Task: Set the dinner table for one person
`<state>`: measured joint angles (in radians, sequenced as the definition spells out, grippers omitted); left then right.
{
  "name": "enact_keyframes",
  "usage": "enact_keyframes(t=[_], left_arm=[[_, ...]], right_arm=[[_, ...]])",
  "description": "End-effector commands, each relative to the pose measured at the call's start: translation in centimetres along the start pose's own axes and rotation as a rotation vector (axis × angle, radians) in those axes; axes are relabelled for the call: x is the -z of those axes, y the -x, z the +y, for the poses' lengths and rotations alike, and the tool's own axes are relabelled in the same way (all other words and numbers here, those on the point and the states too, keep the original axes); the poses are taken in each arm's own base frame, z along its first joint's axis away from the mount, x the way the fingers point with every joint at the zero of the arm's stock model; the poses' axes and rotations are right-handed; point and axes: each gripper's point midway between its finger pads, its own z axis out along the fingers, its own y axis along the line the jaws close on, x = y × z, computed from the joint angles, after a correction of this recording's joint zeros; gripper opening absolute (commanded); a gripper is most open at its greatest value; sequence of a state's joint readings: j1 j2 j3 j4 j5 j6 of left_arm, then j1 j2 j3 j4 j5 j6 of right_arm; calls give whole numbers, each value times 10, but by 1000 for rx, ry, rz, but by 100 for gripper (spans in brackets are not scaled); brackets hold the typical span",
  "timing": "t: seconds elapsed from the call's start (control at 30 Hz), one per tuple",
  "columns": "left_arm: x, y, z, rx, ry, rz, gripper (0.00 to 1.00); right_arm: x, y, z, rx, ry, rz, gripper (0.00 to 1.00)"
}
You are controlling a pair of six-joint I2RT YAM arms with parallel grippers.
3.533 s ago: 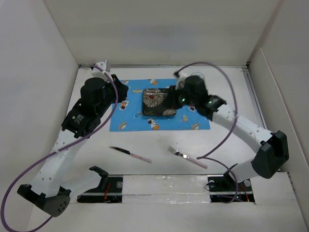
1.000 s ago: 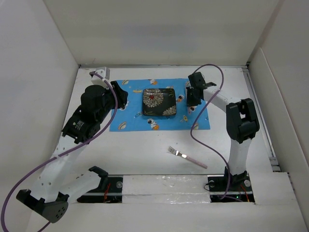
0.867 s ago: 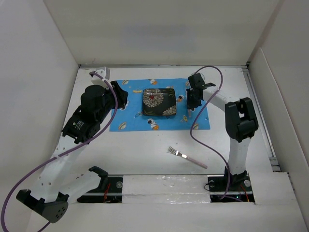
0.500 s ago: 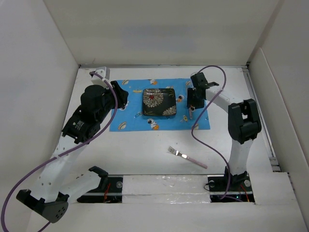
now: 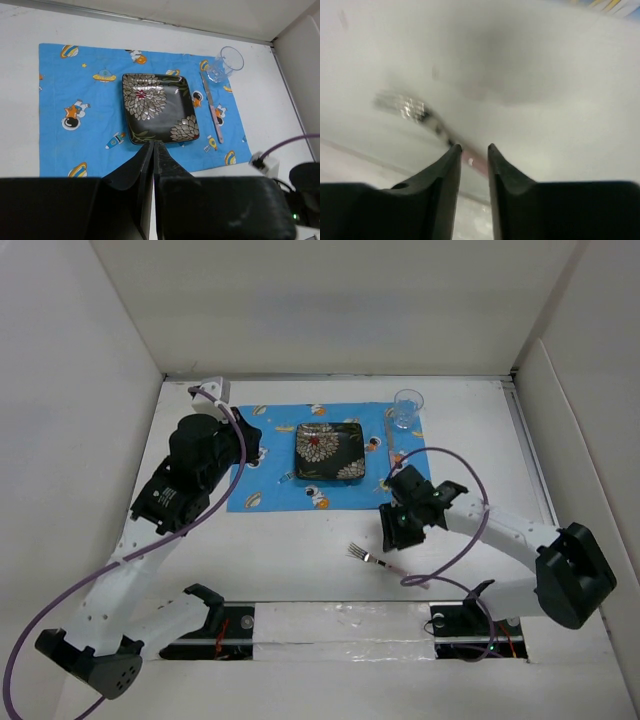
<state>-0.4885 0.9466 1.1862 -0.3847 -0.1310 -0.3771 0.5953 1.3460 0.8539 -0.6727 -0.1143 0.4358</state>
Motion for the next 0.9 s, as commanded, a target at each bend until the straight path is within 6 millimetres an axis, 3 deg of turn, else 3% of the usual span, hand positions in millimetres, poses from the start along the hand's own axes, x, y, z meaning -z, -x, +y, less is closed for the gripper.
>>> enact_keyframes(t=[0.0, 0.03, 0.13, 0.27, 0.6, 0.63, 0.67, 0.73, 0.8, 0.87], left_arm=[[1, 28, -11, 1, -33, -82, 2], [1, 31, -13, 1, -40, -89, 3], [-1, 34, -15, 3, -45, -97, 7], [2, 36, -17, 4, -56, -103, 8], [14, 38, -10, 5, -37, -123, 9], [15, 38, -10, 6, -35, -124, 9], [17, 38, -9, 8, -36, -125, 9], [20, 39, -9, 13, -38, -133, 9], [23, 39, -9, 15, -40, -137, 9], [25, 39, -8, 19, -38, -136, 9]], right_arm=[[10, -43, 18, -63, 14, 93, 48], [11, -50, 24, -42, 10, 106, 62], [9, -57, 12, -43, -82, 122, 68], [5, -57, -5, -1, -195, 148, 70], [-16, -92, -2, 111, -255, 311, 66], [-17, -94, -1, 122, -257, 318, 62], [-20, -94, 0, 121, -261, 322, 45], [-23, -97, 12, 134, -225, 330, 26], [-27, -94, 26, 145, -194, 311, 16], [-30, -88, 52, 181, -136, 273, 11]])
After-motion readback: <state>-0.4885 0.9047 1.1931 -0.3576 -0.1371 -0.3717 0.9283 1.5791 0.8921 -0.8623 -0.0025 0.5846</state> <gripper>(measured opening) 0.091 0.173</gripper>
